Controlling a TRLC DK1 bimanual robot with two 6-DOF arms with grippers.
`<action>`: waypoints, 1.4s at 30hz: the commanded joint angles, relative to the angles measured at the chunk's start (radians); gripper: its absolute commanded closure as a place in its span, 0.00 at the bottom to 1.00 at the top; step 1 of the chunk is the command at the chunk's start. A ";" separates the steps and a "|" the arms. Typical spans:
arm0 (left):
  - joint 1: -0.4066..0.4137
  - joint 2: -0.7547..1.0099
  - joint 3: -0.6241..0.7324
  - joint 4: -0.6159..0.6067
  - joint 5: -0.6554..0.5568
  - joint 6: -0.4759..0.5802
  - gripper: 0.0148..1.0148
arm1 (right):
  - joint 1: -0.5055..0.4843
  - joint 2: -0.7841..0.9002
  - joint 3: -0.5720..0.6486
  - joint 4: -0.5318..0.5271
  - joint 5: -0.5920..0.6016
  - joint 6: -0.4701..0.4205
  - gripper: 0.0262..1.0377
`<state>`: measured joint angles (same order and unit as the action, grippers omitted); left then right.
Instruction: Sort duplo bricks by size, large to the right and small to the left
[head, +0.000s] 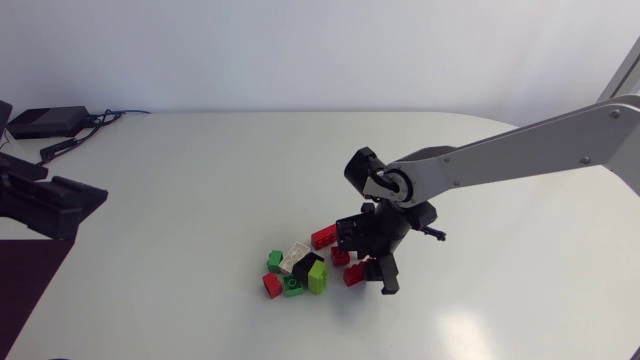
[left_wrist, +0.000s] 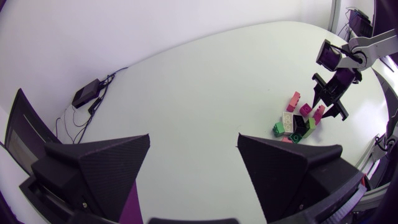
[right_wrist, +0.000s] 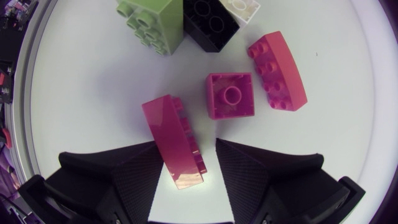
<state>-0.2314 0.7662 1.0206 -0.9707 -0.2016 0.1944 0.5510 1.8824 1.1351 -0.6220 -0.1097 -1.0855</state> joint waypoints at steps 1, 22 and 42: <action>-0.008 -0.019 -0.020 0.007 0.002 0.013 0.03 | -0.020 0.017 0.022 -0.021 -0.010 0.058 0.59; -0.043 -0.079 -0.013 -0.006 0.025 -0.023 0.03 | -0.117 -0.129 0.058 -0.257 -0.045 0.286 0.04; -0.003 -0.114 -0.028 0.000 0.022 0.019 0.03 | 0.009 0.037 0.117 -0.151 0.079 0.006 0.04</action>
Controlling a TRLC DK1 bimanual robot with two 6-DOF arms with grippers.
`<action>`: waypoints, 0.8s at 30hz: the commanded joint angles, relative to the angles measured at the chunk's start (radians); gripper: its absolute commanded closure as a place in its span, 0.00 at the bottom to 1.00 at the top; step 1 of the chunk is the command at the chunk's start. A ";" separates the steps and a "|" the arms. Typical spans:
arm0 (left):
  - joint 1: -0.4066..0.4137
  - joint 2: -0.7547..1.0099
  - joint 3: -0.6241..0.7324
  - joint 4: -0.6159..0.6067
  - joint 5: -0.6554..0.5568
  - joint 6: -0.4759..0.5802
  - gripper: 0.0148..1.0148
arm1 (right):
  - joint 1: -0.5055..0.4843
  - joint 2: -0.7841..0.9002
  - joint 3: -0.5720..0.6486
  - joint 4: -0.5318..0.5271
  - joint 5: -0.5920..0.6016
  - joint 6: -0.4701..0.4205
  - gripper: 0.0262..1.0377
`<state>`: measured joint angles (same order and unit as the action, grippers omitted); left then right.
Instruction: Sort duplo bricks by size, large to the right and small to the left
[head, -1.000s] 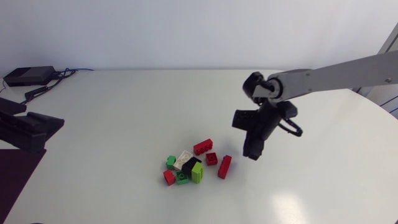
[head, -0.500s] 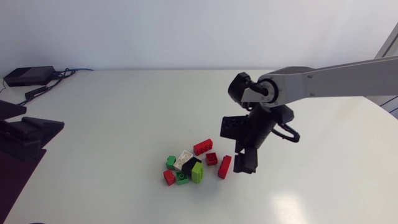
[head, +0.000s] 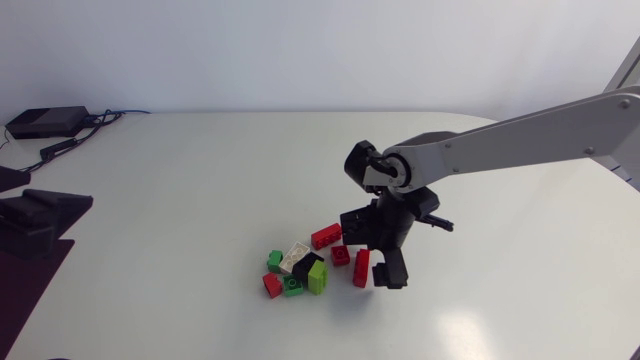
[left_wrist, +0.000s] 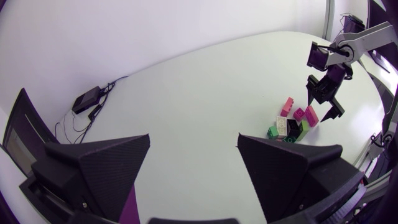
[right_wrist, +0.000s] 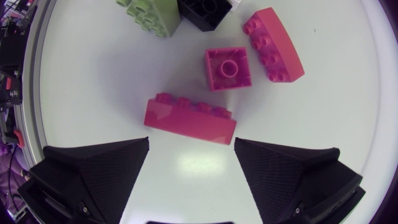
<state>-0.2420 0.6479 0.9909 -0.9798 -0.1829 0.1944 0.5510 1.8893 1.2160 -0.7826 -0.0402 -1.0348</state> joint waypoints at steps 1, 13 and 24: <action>0.007 0.004 0.003 0.009 0.003 0.019 0.03 | 0.012 0.030 0.051 0.006 0.010 -0.045 0.04; 0.007 0.016 -0.017 0.030 0.005 0.022 0.03 | 0.046 0.036 0.048 -0.001 0.010 -0.056 0.04; 0.007 -0.001 -0.018 0.023 0.005 0.017 0.03 | 0.056 0.045 -0.070 0.091 -0.009 -0.016 0.18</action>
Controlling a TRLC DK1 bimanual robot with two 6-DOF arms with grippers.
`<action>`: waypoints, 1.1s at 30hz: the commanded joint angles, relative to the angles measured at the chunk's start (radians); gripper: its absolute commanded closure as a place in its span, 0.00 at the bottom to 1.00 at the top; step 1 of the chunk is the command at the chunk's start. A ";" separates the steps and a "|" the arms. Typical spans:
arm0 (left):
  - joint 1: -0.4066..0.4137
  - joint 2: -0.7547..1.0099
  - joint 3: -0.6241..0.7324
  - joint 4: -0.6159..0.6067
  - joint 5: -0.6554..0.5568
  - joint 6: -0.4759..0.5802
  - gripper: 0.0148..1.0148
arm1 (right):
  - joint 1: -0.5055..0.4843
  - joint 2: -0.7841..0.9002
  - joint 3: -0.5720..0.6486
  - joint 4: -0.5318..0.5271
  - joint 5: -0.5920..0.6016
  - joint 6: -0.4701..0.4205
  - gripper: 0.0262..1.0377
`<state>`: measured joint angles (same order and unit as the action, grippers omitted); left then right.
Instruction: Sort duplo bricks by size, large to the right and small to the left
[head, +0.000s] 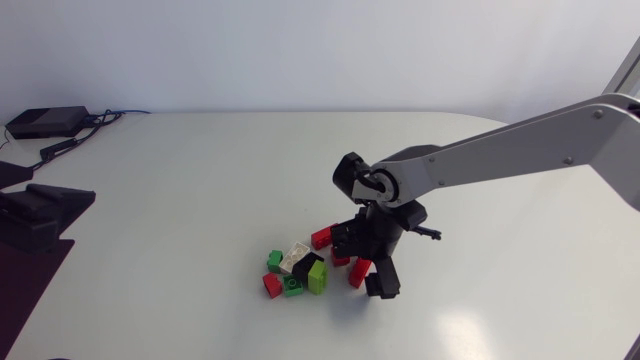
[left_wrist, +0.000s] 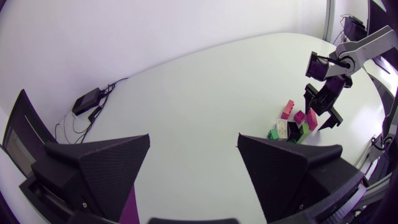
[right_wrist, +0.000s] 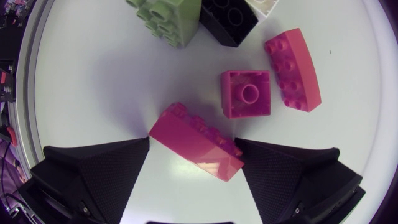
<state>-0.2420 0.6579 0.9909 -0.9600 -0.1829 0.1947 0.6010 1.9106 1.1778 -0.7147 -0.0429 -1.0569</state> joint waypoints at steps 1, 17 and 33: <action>0.007 -0.011 -0.017 0.003 0.005 0.017 0.03 | 0.005 0.019 -0.033 0.034 -0.011 0.006 0.28; 0.006 -0.021 -0.018 0.000 0.005 0.017 0.03 | -0.127 -0.067 -0.075 0.046 -0.097 0.094 0.66; -0.031 -0.020 0.000 -0.008 0.008 -0.020 0.03 | -0.228 -0.193 -0.124 -0.008 -0.130 0.074 0.25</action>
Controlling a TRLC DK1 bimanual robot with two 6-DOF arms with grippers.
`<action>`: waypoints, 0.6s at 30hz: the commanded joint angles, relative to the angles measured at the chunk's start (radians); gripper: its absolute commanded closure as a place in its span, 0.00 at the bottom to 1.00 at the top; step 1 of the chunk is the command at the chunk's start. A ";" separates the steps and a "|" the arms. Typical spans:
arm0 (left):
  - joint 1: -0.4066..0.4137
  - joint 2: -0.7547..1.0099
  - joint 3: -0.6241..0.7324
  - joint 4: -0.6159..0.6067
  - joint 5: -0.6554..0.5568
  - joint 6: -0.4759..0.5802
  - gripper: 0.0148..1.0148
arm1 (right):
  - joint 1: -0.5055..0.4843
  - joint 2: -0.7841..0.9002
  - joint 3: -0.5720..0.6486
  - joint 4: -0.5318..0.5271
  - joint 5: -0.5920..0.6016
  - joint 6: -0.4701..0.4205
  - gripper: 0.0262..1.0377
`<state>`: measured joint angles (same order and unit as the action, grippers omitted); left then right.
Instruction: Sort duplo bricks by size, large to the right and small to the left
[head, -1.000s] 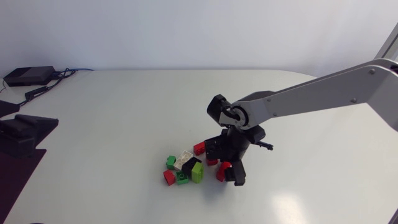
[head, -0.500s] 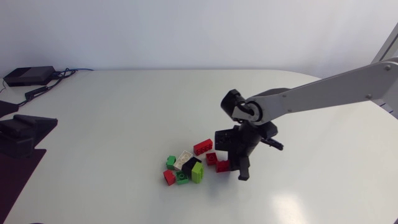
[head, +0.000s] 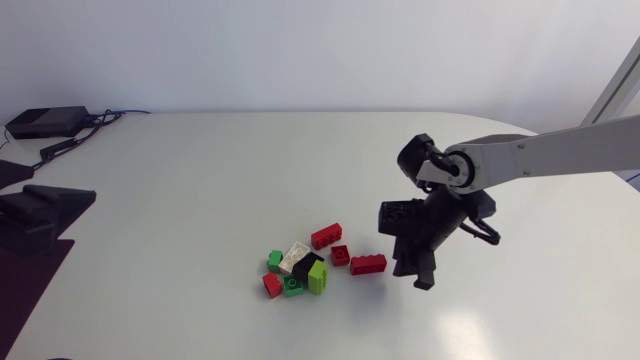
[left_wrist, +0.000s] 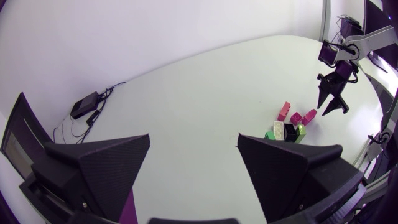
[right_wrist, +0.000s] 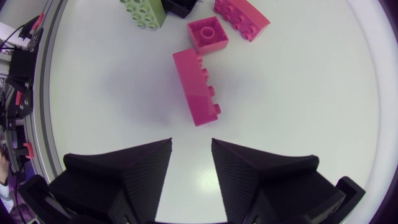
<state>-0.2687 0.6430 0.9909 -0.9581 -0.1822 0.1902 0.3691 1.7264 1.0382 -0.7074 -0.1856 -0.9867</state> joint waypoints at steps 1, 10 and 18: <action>-0.001 -0.008 0.002 -0.011 0.007 -0.014 0.03 | 0.005 -0.004 0.028 -0.015 0.015 0.014 0.17; 0.002 -0.026 0.000 -0.019 0.007 -0.012 0.03 | 0.117 0.121 0.122 -0.061 0.077 0.111 0.04; 0.008 -0.046 -0.008 -0.028 0.006 0.005 0.03 | 0.174 0.171 0.177 -0.010 0.106 0.157 0.04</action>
<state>-0.2684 0.6064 0.9909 -0.9798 -0.1825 0.1905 0.5285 1.8587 1.1927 -0.7246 -0.0921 -0.8547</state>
